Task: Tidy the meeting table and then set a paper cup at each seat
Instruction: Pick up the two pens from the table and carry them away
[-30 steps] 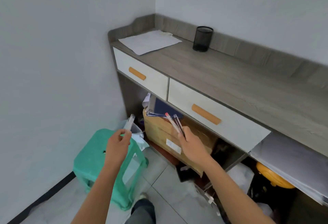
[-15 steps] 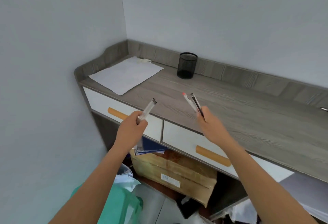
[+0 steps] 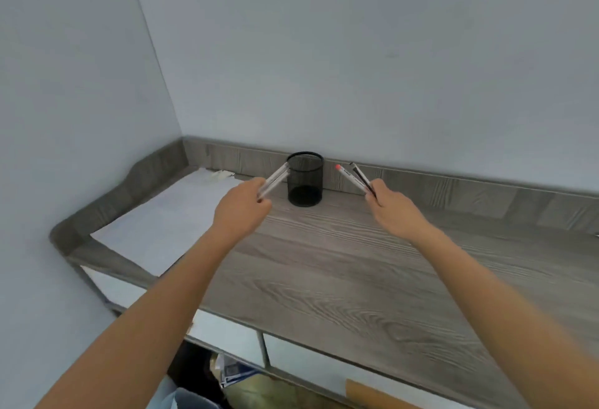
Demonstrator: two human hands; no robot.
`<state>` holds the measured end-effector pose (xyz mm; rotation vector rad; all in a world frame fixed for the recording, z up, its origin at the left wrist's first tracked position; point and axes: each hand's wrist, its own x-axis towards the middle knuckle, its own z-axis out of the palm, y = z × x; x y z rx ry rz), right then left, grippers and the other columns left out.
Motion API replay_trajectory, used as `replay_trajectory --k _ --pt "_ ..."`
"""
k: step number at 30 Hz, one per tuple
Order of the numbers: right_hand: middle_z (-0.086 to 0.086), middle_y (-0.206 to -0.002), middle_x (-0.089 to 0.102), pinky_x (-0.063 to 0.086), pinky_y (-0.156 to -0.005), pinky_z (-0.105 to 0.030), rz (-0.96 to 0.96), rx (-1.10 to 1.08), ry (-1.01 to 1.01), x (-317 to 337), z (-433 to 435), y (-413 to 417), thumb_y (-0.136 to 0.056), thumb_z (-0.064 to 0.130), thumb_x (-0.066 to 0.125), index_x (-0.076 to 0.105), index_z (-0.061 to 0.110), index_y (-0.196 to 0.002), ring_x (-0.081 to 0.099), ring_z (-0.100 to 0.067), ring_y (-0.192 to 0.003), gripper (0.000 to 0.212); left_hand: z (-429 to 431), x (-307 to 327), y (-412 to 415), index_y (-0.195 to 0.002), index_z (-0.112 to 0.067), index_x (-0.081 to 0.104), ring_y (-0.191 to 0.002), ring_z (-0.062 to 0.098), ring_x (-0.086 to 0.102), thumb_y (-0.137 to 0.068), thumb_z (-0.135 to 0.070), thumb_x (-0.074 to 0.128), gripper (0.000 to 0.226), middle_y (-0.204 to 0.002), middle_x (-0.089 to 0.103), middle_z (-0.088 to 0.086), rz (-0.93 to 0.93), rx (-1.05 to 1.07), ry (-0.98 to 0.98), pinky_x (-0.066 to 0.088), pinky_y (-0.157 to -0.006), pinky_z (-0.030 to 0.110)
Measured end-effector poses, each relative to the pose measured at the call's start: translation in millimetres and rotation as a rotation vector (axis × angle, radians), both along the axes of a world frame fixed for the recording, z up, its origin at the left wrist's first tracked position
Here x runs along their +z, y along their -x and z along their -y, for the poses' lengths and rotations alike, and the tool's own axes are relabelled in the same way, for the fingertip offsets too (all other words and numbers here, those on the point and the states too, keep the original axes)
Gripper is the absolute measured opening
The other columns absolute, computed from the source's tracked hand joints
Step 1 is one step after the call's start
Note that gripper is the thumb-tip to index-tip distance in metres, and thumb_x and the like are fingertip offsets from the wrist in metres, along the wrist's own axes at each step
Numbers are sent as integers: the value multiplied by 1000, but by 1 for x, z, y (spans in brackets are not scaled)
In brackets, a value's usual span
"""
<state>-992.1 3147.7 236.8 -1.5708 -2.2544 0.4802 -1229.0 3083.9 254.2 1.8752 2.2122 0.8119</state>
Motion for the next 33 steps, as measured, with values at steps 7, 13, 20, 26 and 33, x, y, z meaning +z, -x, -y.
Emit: replay_trajectory --k 7,13,20,26,33 --pt "0 -60 41 28 -50 -33 94 7 -34 3 -34 -17 -99 24 27 31 14 -96 41 -24 -54 11 -94 16 2 -122 -12 49 -104 32 56 -89 -16 41 34 -116 57 14 -542 -53 39 44 -79 37" --pt "2 -63 40 30 -50 -32 154 15 -77 3 -45 -18 -99 24 27 31 13 -95 41 -24 -56 12 -152 40 2 -117 -23 52 -109 24 51 -89 -10 40 32 -113 59 2 -1096 -208 117 32 -90 35" --pt "-4 -74 46 37 -61 -35 242 -3 -157 17 -67 -4 -98 22 29 38 6 -108 47 -27 -67 21 -183 27 3 -110 -19 60 -112 25 45 -83 3 45 37 -108 62 1 -1326 -450 119 27 -101 42" --pt "-13 -91 48 28 -61 -33 589 59 -315 33 -90 29 -89 2 40 37 7 -119 46 -27 -77 30 -194 17 17 -96 -16 67 -102 28 56 -70 -7 63 28 -94 65 6 -1257 -442 -144 40 -94 44" --pt "-1 -54 57 40 -48 -21 990 217 -716 37 -123 69 -24 14 82 66 20 -61 54 -18 -50 41 -160 -6 40 -119 -14 58 -112 32 54 -68 -31 73 56 -120 60 16 -538 -225 -186 44 -87 47"
